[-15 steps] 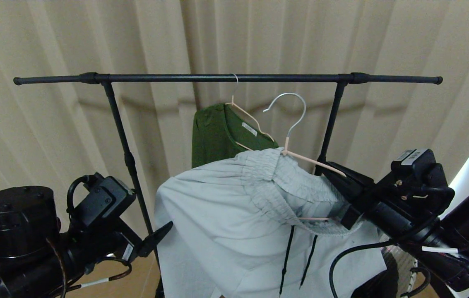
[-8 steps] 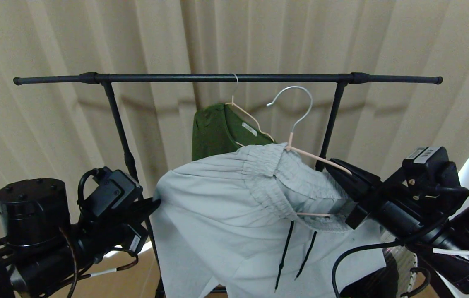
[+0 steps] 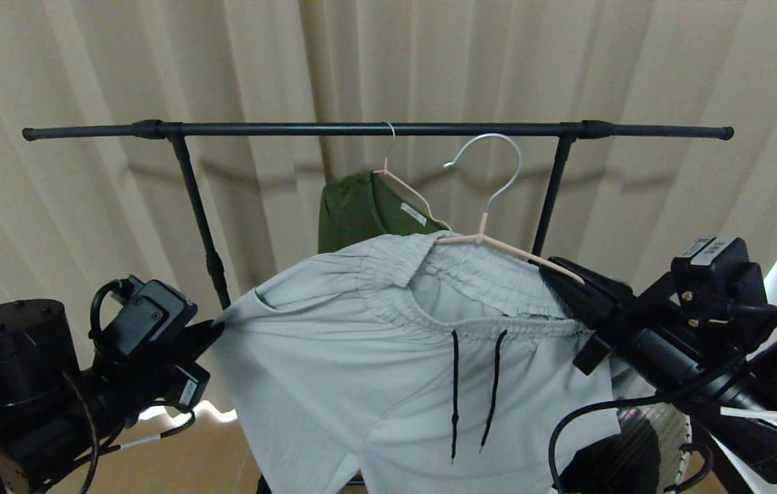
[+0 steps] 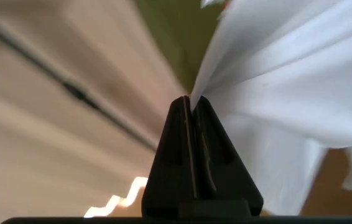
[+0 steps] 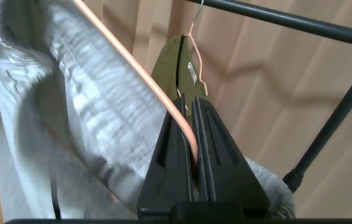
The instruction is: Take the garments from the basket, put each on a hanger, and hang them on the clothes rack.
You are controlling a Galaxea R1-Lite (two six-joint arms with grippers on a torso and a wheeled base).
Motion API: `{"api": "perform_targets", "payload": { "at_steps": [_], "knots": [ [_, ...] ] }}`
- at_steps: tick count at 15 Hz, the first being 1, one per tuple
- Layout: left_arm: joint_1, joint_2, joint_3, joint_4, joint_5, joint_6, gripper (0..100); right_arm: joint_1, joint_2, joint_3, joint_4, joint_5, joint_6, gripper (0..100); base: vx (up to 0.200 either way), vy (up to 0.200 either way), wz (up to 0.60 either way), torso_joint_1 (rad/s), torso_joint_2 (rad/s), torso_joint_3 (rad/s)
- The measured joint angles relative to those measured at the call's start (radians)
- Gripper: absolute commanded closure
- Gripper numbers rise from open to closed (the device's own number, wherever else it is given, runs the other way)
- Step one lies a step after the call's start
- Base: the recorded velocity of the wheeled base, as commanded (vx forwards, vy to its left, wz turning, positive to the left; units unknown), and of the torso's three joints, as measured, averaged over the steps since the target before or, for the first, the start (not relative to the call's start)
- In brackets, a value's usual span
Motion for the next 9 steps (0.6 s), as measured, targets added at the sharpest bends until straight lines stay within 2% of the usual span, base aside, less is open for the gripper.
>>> {"api": "perform_targets", "payload": {
  "at_steps": [3, 4, 9],
  "knots": [
    [0.026, -0.001, 0.01, -0.004, 0.002, 0.0, 100, -0.002, 0.0, 0.0, 0.0, -0.001, 0.0, 100, 0.0, 0.0, 0.0, 0.0, 0.0, 0.0],
    [0.029, -0.002, 0.011, -0.004, 0.005, 0.001, 0, -0.003, -0.001, -0.001, 0.0, 0.0, 0.001, 100, 0.0, 0.0, 0.0, 0.0, 0.0, 0.0],
    [0.011, -0.016, 0.022, -0.003, 0.026, 0.004, 0, -0.003, -0.002, 0.0, 0.0, -0.004, 0.001, 100, 0.0, 0.0, 0.0, 0.0, 0.0, 0.0]
  ]
}}
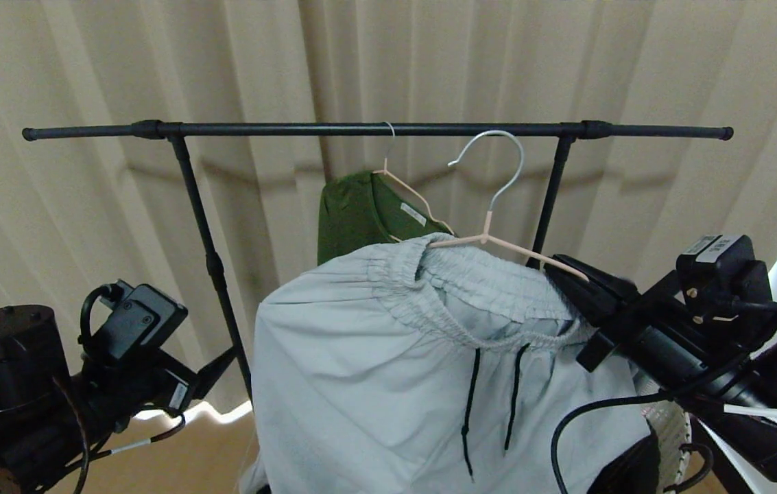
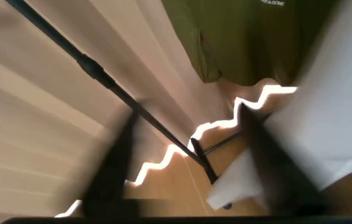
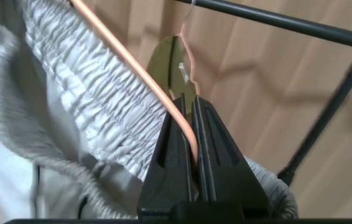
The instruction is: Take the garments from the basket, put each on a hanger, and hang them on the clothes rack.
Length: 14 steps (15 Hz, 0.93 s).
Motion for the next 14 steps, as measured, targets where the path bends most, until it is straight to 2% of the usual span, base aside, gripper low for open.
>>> {"api": "perform_targets", "payload": {
  "at_steps": [7, 10, 11, 12, 13, 14],
  "knots": [
    [0.003, -0.186, 0.05, 0.001, -0.009, -0.01, 0, -0.038, -0.036, 0.039, 0.002, -0.006, -0.001, 100, 0.0, 0.0, 0.0, 0.0, 0.0, 0.0],
    [0.003, -0.258, 0.066, 0.0, -0.008, -0.015, 0, -0.112, -0.116, 0.005, 0.274, -0.008, -0.001, 100, 0.0, 0.0, 0.0, 0.0, 0.0, 0.0],
    [0.004, -0.27, 0.075, 0.001, -0.006, -0.033, 0, -0.133, -0.157, -0.018, 0.441, -0.009, -0.001, 100, 0.0, 0.0, 0.0, 0.0, 0.0, 0.0],
    [0.004, -0.279, 0.08, 0.0, -0.006, -0.059, 0, -0.158, -0.207, -0.046, 0.631, -0.011, -0.001, 100, 0.0, 0.0, 0.0, 0.0, 0.0, 0.0],
    [0.004, -0.285, 0.082, 0.0, -0.006, -0.094, 0, -0.189, -0.25, -0.074, 0.77, -0.016, -0.001, 100, 0.0, 0.0, 0.0, 0.0, 0.0, 0.0],
    [0.004, -0.294, 0.084, 0.0, -0.006, -0.155, 0, -0.24, -0.297, -0.109, 0.853, -0.033, 0.0, 100, 0.0, 0.0, 0.0, 0.0, 0.0, 0.0]
  ]
}}
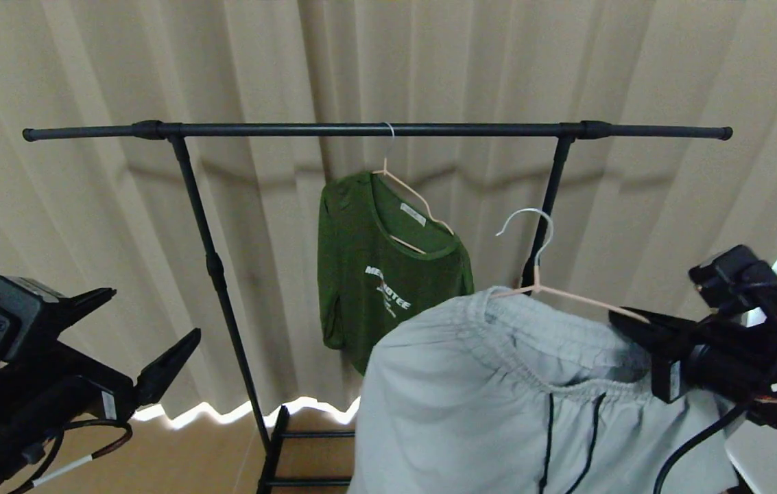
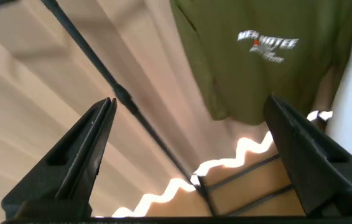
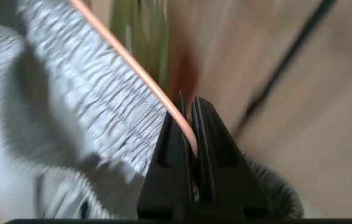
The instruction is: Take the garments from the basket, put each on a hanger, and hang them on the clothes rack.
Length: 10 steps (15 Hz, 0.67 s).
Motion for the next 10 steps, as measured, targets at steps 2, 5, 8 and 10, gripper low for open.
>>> {"api": "perform_targets", "payload": {
  "at_steps": [2, 5, 8, 10],
  "knots": [
    [0.0, -0.016, 0.003, 0.0, 0.0, -0.083, 0, -0.081, -0.045, -0.032, 0.04, -0.015, 0.002, 100, 0.0, 0.0, 0.0, 0.0, 0.0, 0.0],
    [0.001, -0.042, 0.03, 0.0, 0.0, -0.156, 0, -0.13, -0.077, -0.039, 0.051, -0.029, 0.005, 100, 0.0, 0.0, 0.0, 0.0, 0.0, 0.0],
    [0.037, -0.055, 0.068, 0.0, -0.002, -0.168, 0, -0.138, -0.09, -0.037, 0.054, -0.061, 0.005, 100, 0.0, 0.0, 0.0, 0.0, 0.0, 0.0],
    [0.051, -0.06, 0.074, 0.0, -0.003, -0.166, 0, -0.138, -0.094, -0.035, 0.055, -0.062, 0.005, 100, 0.0, 0.0, 0.0, 0.0, 0.0, 0.0]
  ]
}}
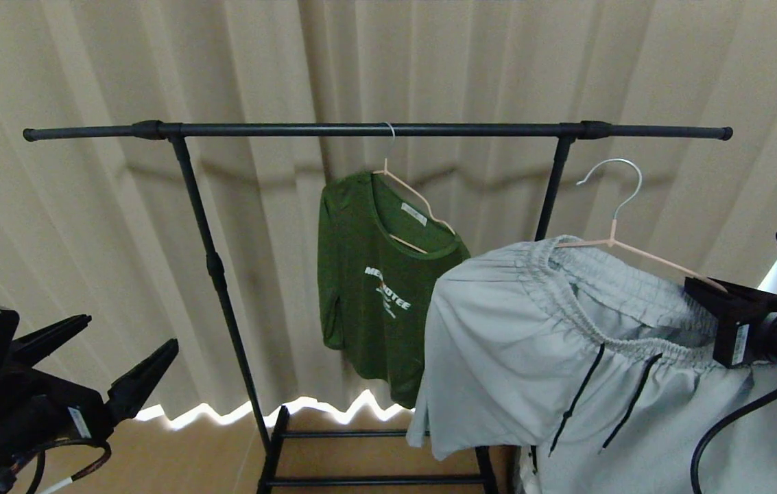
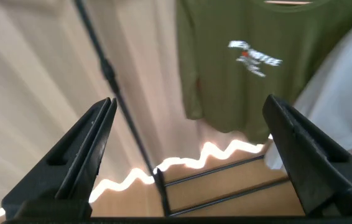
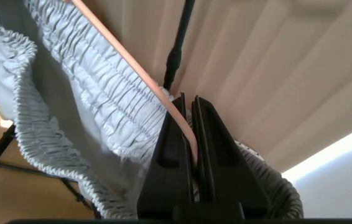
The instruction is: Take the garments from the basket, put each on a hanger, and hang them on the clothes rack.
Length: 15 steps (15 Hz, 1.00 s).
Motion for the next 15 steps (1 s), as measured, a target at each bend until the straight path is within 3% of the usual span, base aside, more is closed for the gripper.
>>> {"api": "perform_targets", "payload": {
  "at_steps": [10, 15],
  "knots": [
    [-0.027, -0.008, 0.022, 0.001, -0.001, -0.002, 0, -0.013, -0.013, 0.005, 0.009, -0.001, -0.001, 100, 0.0, 0.0, 0.0, 0.0, 0.0, 0.0],
    [-0.029, -0.006, 0.018, 0.001, -0.001, -0.005, 0, -0.011, -0.013, 0.006, 0.011, 0.0, -0.001, 100, 0.2, -0.16, 0.0, -0.001, 0.0, 0.004]
  ]
}}
